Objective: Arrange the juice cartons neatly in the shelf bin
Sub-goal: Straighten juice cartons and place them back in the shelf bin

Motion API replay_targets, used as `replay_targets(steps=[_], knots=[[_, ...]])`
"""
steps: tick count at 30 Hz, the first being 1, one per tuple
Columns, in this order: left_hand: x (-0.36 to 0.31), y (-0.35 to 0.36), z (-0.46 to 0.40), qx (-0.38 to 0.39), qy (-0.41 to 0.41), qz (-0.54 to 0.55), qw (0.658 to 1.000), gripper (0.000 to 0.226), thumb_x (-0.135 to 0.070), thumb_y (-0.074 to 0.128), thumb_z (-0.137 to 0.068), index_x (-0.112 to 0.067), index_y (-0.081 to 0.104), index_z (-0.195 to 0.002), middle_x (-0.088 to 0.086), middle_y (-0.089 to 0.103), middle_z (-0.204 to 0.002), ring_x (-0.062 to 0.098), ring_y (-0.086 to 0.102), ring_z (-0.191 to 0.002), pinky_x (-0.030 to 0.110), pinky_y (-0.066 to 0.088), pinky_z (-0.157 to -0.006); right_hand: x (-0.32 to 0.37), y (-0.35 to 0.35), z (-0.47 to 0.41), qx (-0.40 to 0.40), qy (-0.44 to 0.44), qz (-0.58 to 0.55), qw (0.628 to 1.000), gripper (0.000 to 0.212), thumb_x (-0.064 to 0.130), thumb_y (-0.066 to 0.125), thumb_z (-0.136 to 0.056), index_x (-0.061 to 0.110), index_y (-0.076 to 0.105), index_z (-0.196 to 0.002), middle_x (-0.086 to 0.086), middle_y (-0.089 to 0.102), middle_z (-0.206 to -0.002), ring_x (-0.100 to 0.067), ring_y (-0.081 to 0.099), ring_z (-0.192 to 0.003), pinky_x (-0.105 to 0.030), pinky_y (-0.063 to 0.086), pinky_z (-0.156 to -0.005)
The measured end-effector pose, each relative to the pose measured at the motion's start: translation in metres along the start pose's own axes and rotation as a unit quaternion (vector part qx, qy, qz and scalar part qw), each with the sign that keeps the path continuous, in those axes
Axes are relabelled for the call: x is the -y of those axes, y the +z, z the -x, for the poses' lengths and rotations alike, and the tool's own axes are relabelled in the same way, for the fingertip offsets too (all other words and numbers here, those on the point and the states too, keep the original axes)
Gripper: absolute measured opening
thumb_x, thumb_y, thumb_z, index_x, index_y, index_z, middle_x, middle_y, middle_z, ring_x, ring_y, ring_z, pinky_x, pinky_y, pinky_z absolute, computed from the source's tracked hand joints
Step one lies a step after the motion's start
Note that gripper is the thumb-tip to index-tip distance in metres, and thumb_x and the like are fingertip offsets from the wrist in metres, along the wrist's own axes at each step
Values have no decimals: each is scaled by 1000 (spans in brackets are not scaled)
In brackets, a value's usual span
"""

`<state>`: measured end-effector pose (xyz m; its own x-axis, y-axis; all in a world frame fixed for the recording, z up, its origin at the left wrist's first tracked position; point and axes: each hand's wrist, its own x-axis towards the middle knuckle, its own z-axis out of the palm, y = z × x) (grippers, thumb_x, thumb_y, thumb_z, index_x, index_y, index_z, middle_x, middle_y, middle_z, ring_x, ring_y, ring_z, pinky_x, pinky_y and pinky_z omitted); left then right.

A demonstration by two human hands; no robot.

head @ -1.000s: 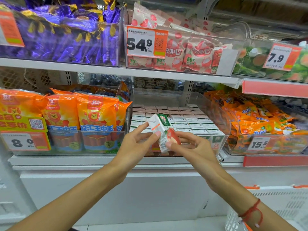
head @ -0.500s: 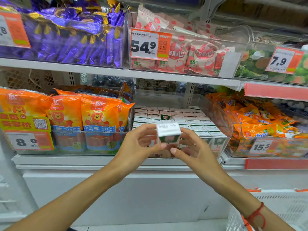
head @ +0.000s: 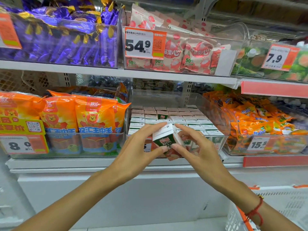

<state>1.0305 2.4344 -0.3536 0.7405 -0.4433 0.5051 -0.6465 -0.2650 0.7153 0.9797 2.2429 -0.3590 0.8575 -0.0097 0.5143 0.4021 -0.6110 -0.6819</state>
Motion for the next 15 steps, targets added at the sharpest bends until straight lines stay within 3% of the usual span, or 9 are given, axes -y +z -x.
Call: replay_targets(steps=[3,5,8,10,12,15], knots=[[2,-2,-7,18,-9,-6,1000,52,-38,63,-90,-49,42,-137,-27,51,-126,-10,47,-117,12,48,-91,-2,-1,-8,-7,-28,22,999,38,43,65,-85,53,49,-117,26,58,-111,1,52,-111,-23,51,-87],[6,-4,-13,42,-12,-9,999,52,-44,58,-90,-47,40,-139,-22,52,-127,-6,49,-117,18,50,-93,-4,-1,-15,-1,-48,50,998,31,52,58,-83,55,51,-113,33,56,-111,3,49,-113,-20,46,-89],[10,-8,-25,42,-6,-35,998,45,-55,53,-85,-54,42,-128,-27,53,-122,-6,50,-115,22,53,-89,-15,-3,-28,5,-57,61,996,34,63,47,-84,58,51,-118,34,55,-118,4,46,-119,-18,41,-94],[12,-7,-38,-4,-4,-30,1000,40,-54,54,-85,-54,44,-124,-26,55,-119,-5,52,-112,23,53,-87,-29,-6,-41,0,-45,61,997,34,63,42,-89,59,49,-122,37,54,-122,6,46,-121,-15,38,-96],[16,-1,-58,-71,-1,-18,997,37,-46,59,-89,-44,48,-125,-20,58,-119,-2,54,-111,30,52,-91,-46,-11,-56,0,-10,85,996,37,55,42,-94,58,41,-130,32,50,-131,5,44,-125,-22,38,-100],[25,14,-92,-142,-20,-5,990,32,-34,61,-93,-32,49,-123,-10,59,-119,7,57,-108,37,50,-93,-72,-16,-72,28,44,217,975,47,44,42,-100,39,32,-145,15,39,-149,-10,37,-137,-30,34,-105]])
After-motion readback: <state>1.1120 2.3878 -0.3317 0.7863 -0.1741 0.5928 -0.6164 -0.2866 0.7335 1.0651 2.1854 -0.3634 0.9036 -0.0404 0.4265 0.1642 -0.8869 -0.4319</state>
